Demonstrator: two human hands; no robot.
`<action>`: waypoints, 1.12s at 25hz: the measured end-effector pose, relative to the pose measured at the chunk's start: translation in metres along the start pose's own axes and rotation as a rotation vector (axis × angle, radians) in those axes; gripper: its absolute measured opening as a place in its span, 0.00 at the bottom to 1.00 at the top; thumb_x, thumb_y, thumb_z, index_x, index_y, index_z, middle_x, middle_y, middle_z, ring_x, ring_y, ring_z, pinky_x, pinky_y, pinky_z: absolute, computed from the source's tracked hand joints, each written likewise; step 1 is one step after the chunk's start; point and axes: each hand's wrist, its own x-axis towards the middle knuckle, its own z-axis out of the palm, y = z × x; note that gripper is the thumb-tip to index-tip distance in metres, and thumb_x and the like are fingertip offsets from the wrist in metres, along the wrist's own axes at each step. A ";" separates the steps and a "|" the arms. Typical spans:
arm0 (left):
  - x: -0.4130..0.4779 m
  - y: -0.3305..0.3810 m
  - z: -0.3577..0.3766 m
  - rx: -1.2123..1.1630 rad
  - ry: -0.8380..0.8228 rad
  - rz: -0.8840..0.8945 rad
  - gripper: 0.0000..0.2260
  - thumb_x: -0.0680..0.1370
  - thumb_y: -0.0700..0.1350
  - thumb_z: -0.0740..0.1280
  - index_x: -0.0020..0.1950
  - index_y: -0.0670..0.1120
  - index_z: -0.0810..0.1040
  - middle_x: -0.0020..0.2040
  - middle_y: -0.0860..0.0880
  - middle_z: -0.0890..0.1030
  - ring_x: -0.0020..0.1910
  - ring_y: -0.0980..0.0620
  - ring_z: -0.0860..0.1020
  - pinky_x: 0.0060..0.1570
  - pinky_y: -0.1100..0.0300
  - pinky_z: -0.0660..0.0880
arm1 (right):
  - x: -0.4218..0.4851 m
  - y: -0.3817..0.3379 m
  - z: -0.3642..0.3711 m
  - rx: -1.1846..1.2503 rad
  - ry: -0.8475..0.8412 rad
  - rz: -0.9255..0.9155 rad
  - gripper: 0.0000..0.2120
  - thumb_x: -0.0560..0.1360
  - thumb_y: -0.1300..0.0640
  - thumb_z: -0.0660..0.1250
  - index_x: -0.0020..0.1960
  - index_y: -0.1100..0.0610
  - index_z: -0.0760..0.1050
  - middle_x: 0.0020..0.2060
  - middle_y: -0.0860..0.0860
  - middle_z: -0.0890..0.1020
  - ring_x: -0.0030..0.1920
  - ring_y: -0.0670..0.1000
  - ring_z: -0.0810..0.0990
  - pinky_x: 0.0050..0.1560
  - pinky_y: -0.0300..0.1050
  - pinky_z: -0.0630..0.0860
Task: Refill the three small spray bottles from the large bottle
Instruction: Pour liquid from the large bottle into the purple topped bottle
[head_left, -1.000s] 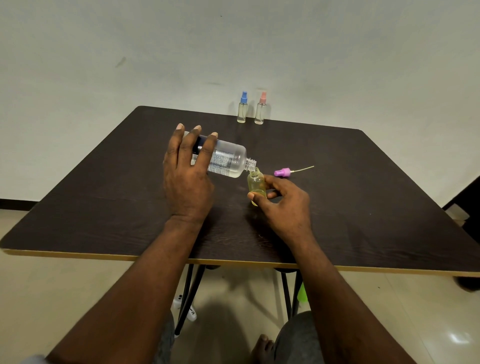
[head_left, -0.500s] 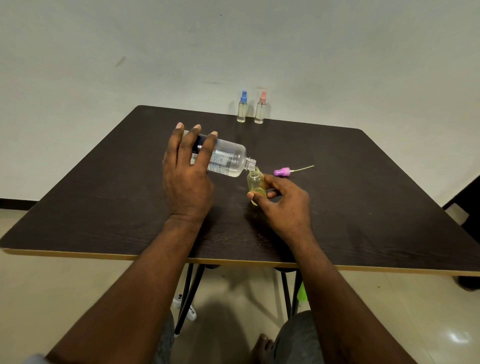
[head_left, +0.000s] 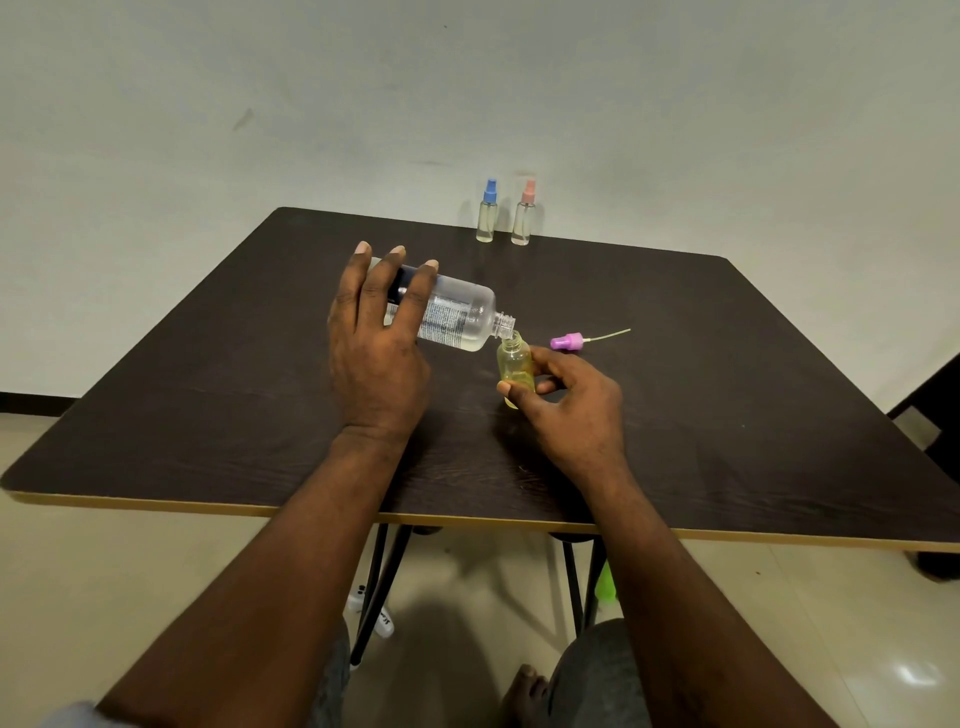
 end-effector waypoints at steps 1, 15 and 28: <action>0.000 0.000 0.000 0.001 -0.004 0.001 0.30 0.75 0.28 0.68 0.75 0.48 0.75 0.76 0.44 0.73 0.80 0.39 0.63 0.72 0.41 0.69 | 0.000 0.000 0.000 -0.001 0.000 -0.002 0.25 0.71 0.48 0.81 0.66 0.50 0.82 0.45 0.32 0.79 0.50 0.32 0.79 0.46 0.22 0.73; -0.001 -0.002 0.003 -0.004 0.006 0.006 0.29 0.77 0.30 0.69 0.75 0.49 0.75 0.76 0.44 0.73 0.80 0.40 0.63 0.71 0.41 0.70 | 0.000 -0.002 -0.001 0.016 -0.007 -0.001 0.24 0.71 0.50 0.81 0.66 0.51 0.82 0.45 0.31 0.79 0.49 0.32 0.79 0.46 0.24 0.74; 0.000 -0.002 0.002 0.011 0.005 0.014 0.30 0.76 0.29 0.68 0.76 0.49 0.75 0.76 0.44 0.72 0.80 0.40 0.63 0.72 0.41 0.69 | 0.000 -0.004 0.000 0.007 0.000 0.009 0.24 0.71 0.49 0.81 0.66 0.51 0.83 0.46 0.36 0.82 0.48 0.34 0.80 0.46 0.24 0.74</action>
